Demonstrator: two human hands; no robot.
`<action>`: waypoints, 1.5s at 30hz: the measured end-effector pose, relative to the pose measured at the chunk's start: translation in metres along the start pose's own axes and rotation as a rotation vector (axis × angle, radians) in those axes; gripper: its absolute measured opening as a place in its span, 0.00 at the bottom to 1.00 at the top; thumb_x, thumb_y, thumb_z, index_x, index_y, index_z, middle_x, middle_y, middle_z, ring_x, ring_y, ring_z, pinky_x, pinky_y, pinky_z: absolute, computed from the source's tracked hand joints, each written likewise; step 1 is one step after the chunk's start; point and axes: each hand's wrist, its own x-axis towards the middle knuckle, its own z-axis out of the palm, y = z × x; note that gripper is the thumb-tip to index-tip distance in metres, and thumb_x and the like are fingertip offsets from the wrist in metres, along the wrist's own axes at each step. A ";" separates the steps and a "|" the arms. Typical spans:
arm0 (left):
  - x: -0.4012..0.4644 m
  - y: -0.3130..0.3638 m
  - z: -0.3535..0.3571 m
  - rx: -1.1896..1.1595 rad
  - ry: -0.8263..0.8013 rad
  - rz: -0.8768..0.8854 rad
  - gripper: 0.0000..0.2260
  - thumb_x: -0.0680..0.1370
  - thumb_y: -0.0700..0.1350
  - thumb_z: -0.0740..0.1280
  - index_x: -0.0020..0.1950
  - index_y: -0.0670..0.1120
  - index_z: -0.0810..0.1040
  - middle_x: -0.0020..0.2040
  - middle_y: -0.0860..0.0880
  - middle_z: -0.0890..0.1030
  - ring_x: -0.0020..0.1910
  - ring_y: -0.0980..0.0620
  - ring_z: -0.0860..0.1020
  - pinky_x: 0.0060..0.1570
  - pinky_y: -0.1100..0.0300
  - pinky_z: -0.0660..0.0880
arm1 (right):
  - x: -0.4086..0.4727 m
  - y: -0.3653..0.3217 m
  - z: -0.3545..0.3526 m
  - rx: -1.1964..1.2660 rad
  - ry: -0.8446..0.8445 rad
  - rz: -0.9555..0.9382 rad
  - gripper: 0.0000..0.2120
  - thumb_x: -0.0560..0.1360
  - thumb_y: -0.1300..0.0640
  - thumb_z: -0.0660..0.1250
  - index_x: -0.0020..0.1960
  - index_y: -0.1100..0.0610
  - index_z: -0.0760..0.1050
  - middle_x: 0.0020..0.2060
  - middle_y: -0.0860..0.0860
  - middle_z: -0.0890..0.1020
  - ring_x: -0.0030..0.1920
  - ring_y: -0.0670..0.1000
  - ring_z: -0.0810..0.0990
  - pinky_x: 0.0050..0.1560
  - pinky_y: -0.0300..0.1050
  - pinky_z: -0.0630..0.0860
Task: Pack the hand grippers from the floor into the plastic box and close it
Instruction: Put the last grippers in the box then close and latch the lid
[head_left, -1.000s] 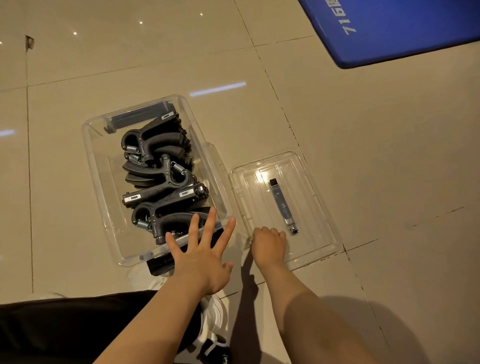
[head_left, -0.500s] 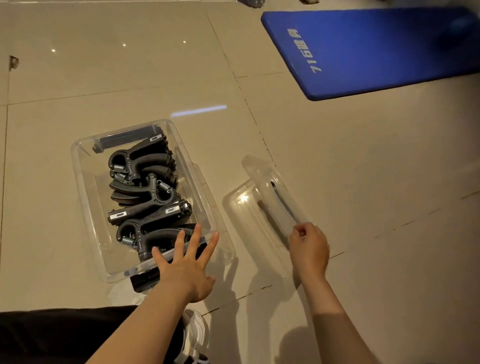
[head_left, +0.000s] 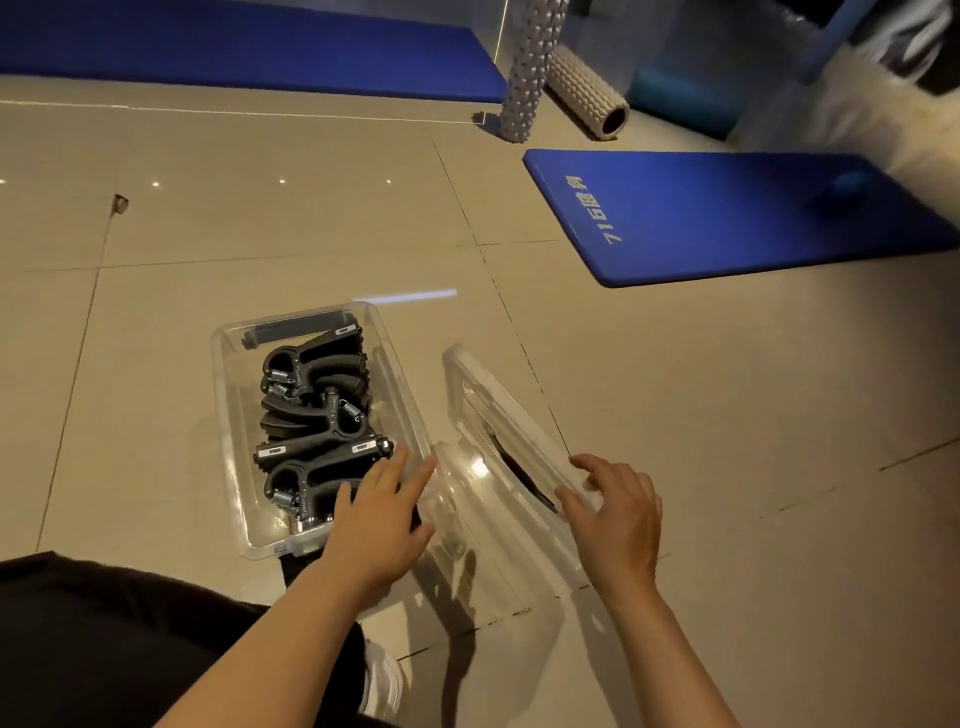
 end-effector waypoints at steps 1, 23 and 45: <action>-0.001 -0.004 -0.004 -0.050 0.052 -0.019 0.33 0.79 0.57 0.59 0.77 0.57 0.44 0.78 0.49 0.43 0.76 0.48 0.48 0.72 0.43 0.53 | 0.000 -0.006 -0.002 0.024 0.025 -0.052 0.15 0.68 0.57 0.75 0.53 0.50 0.79 0.39 0.45 0.76 0.44 0.50 0.72 0.46 0.45 0.64; -0.047 -0.056 -0.089 -1.564 0.565 -0.139 0.39 0.75 0.50 0.68 0.76 0.60 0.45 0.73 0.51 0.60 0.63 0.56 0.65 0.64 0.51 0.65 | 0.009 -0.224 -0.052 0.688 0.135 -0.295 0.13 0.72 0.54 0.71 0.53 0.41 0.75 0.45 0.42 0.77 0.49 0.43 0.77 0.50 0.39 0.75; -0.036 -0.123 -0.038 -1.169 0.385 -0.517 0.50 0.60 0.60 0.78 0.75 0.59 0.55 0.75 0.51 0.54 0.73 0.43 0.58 0.69 0.42 0.62 | 0.029 -0.152 0.122 0.252 -0.241 0.138 0.19 0.80 0.56 0.60 0.71 0.54 0.67 0.61 0.55 0.74 0.58 0.53 0.74 0.58 0.46 0.70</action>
